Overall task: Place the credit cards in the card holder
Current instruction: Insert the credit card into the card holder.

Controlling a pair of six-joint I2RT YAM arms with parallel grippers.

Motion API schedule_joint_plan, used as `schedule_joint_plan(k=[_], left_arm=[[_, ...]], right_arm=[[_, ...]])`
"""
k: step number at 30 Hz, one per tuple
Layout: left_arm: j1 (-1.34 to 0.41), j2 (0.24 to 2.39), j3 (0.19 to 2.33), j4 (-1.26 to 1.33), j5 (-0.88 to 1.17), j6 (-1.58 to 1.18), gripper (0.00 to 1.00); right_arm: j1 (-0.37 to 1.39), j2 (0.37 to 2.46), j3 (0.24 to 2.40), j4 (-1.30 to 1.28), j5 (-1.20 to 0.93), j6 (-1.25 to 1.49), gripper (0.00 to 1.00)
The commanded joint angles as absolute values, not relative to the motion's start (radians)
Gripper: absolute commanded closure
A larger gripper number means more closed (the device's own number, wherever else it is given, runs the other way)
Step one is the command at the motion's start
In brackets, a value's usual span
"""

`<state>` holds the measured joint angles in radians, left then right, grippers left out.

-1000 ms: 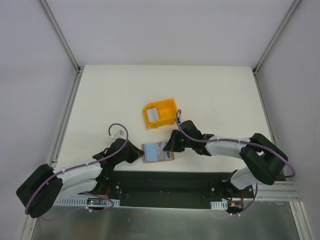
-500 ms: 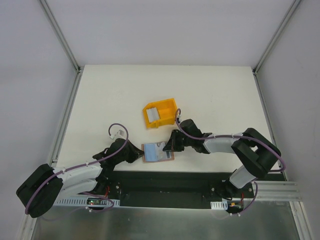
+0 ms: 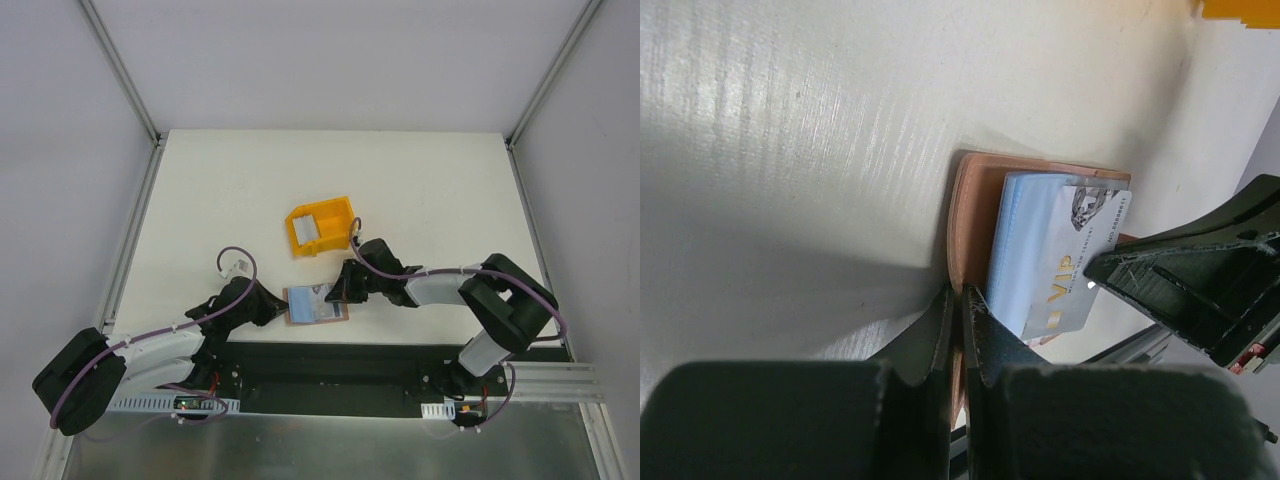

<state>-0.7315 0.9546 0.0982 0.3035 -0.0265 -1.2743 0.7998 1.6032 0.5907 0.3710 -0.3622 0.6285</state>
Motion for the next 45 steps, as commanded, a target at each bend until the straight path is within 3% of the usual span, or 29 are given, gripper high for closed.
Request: schedule_joint_plan(k=[1, 24, 28, 35, 45], left_arm=[[-0.727, 0.973, 0.078, 0.244, -0.031, -1.264, 1.0], [-0.727, 0.983, 0.077, 0.268, -0.028, -1.281, 1.0], [-0.727, 0.985, 0.078, 0.267, -0.025, -1.281, 1.0], [-0.727, 0.973, 0.069, 0.258, -0.028, -1.281, 1.0], [-0.726, 0.996, 0.086, 0.259, -0.02, -1.27, 1.0]], right_arm=[[0.795, 1.62, 0.594, 0.397, -0.299, 0.632, 1.0], [0.933, 1.643, 0.633, 0.405, -0.187, 0.815, 0.98], [0.937, 1.646, 0.647, 0.387, -0.181, 0.796, 0.93], [0.907, 1.56, 0.62, 0.284, -0.118, 0.724, 0.68], [0.931, 1.655, 0.716, 0.275, -0.213, 0.692, 0.67]])
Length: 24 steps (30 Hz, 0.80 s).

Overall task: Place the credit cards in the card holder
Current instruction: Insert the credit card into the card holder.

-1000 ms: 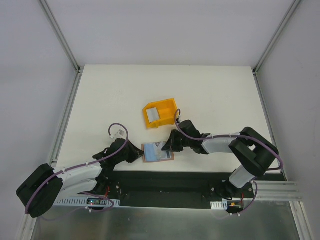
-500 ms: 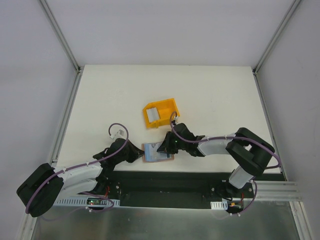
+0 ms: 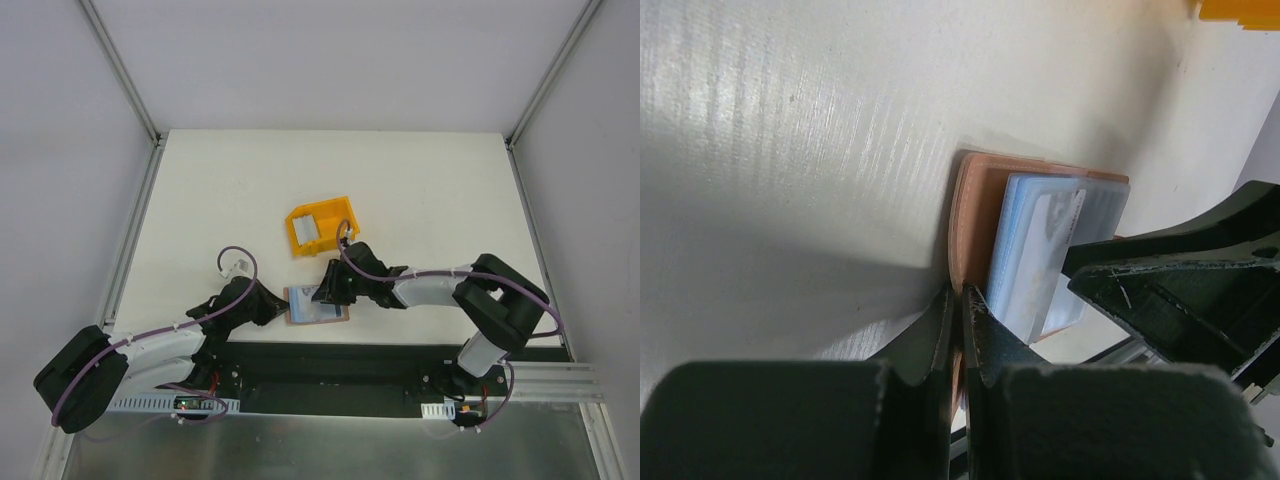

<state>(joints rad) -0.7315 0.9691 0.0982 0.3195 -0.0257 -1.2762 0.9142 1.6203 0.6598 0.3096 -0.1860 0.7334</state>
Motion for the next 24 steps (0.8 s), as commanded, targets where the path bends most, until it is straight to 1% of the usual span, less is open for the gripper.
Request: schedule_joint_plan(k=[1, 6, 16, 24], left_arm=[[-0.727, 0.996, 0.086, 0.259, -0.02, -1.27, 1.0], [-0.727, 0.988, 0.09, 0.259, -0.02, -1.262, 1.0], [-0.727, 1.0, 0.115, 0.25, -0.018, -1.244, 1.0], [-0.727, 0.999, 0.114, 0.25, -0.018, -1.246, 1.0]], right_arm=[[0.939, 1.652, 0.73, 0.258, -0.204, 0.68, 0.68], [0.959, 1.675, 0.842, 0.08, -0.193, 0.658, 0.7], [0.986, 1.727, 0.939, 0.04, -0.255, 0.646, 0.75], [0.982, 1.727, 0.93, 0.034, -0.239, 0.643, 0.77]])
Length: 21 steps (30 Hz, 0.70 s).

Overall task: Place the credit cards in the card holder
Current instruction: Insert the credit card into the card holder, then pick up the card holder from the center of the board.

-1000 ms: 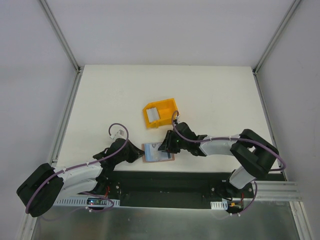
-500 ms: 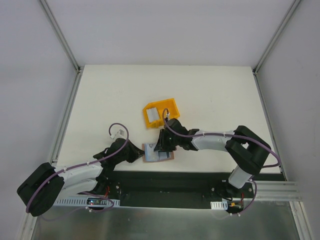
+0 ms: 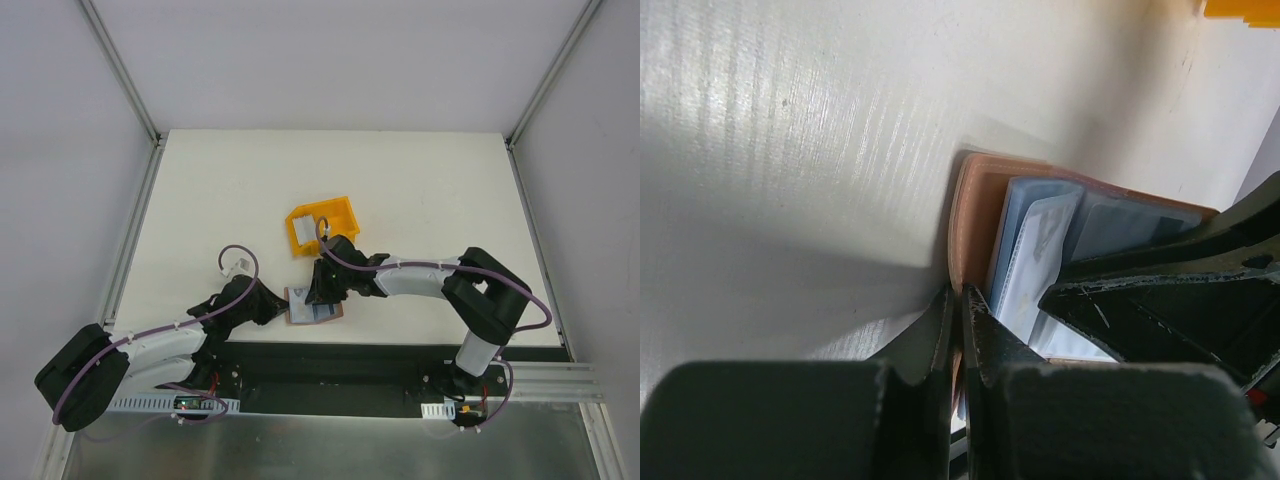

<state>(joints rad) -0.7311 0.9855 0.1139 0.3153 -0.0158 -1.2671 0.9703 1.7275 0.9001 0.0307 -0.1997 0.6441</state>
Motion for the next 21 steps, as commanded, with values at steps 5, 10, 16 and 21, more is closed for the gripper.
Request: schedule_joint_plan(k=[5, 10, 16, 21], left_arm=[[-0.727, 0.977, 0.101, 0.249, -0.021, -1.247, 1.0], [-0.727, 0.953, 0.095, 0.242, -0.014, -1.247, 1.0], [-0.726, 0.887, 0.094, 0.207, -0.002, -1.264, 1.0], [-0.727, 0.812, 0.117, 0.152, 0.044, -1.319, 1.0]], right_arm=[[0.966, 1.709, 0.913, 0.032, -0.225, 0.638, 0.77], [0.963, 1.683, 0.894, 0.06, -0.235, 0.644, 0.81], [0.963, 1.621, 0.871, 0.097, -0.258, 0.667, 0.82], [0.963, 1.585, 0.864, 0.12, -0.282, 0.695, 0.82]])
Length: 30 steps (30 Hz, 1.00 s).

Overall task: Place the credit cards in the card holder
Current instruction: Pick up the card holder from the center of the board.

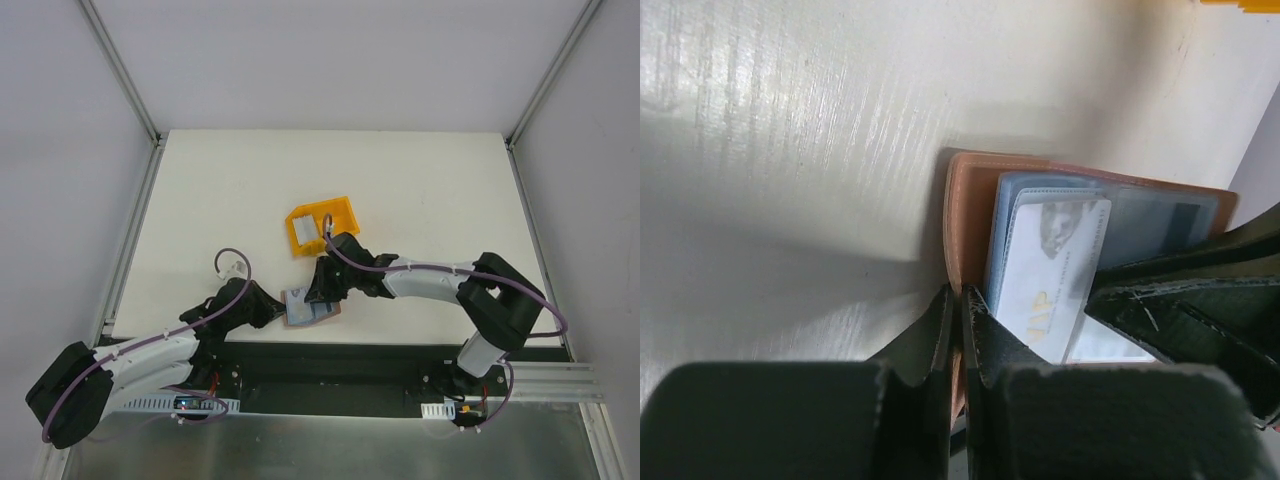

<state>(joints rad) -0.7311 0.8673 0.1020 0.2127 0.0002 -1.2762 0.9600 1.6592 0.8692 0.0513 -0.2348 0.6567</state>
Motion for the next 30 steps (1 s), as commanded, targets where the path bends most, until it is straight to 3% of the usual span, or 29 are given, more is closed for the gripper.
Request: schedule_joint_plan(k=[1, 30], left_arm=[[-0.726, 0.802, 0.126, 0.137, 0.055, -1.325, 1.0], [-0.724, 0.6, 0.291, -0.097, 0.103, -1.351, 1.0]], right_arm=[[0.96, 1.58, 0.865, 0.121, -0.285, 0.701, 0.82], [0.96, 1.407, 0.807, 0.152, -0.327, 0.73, 0.8]])
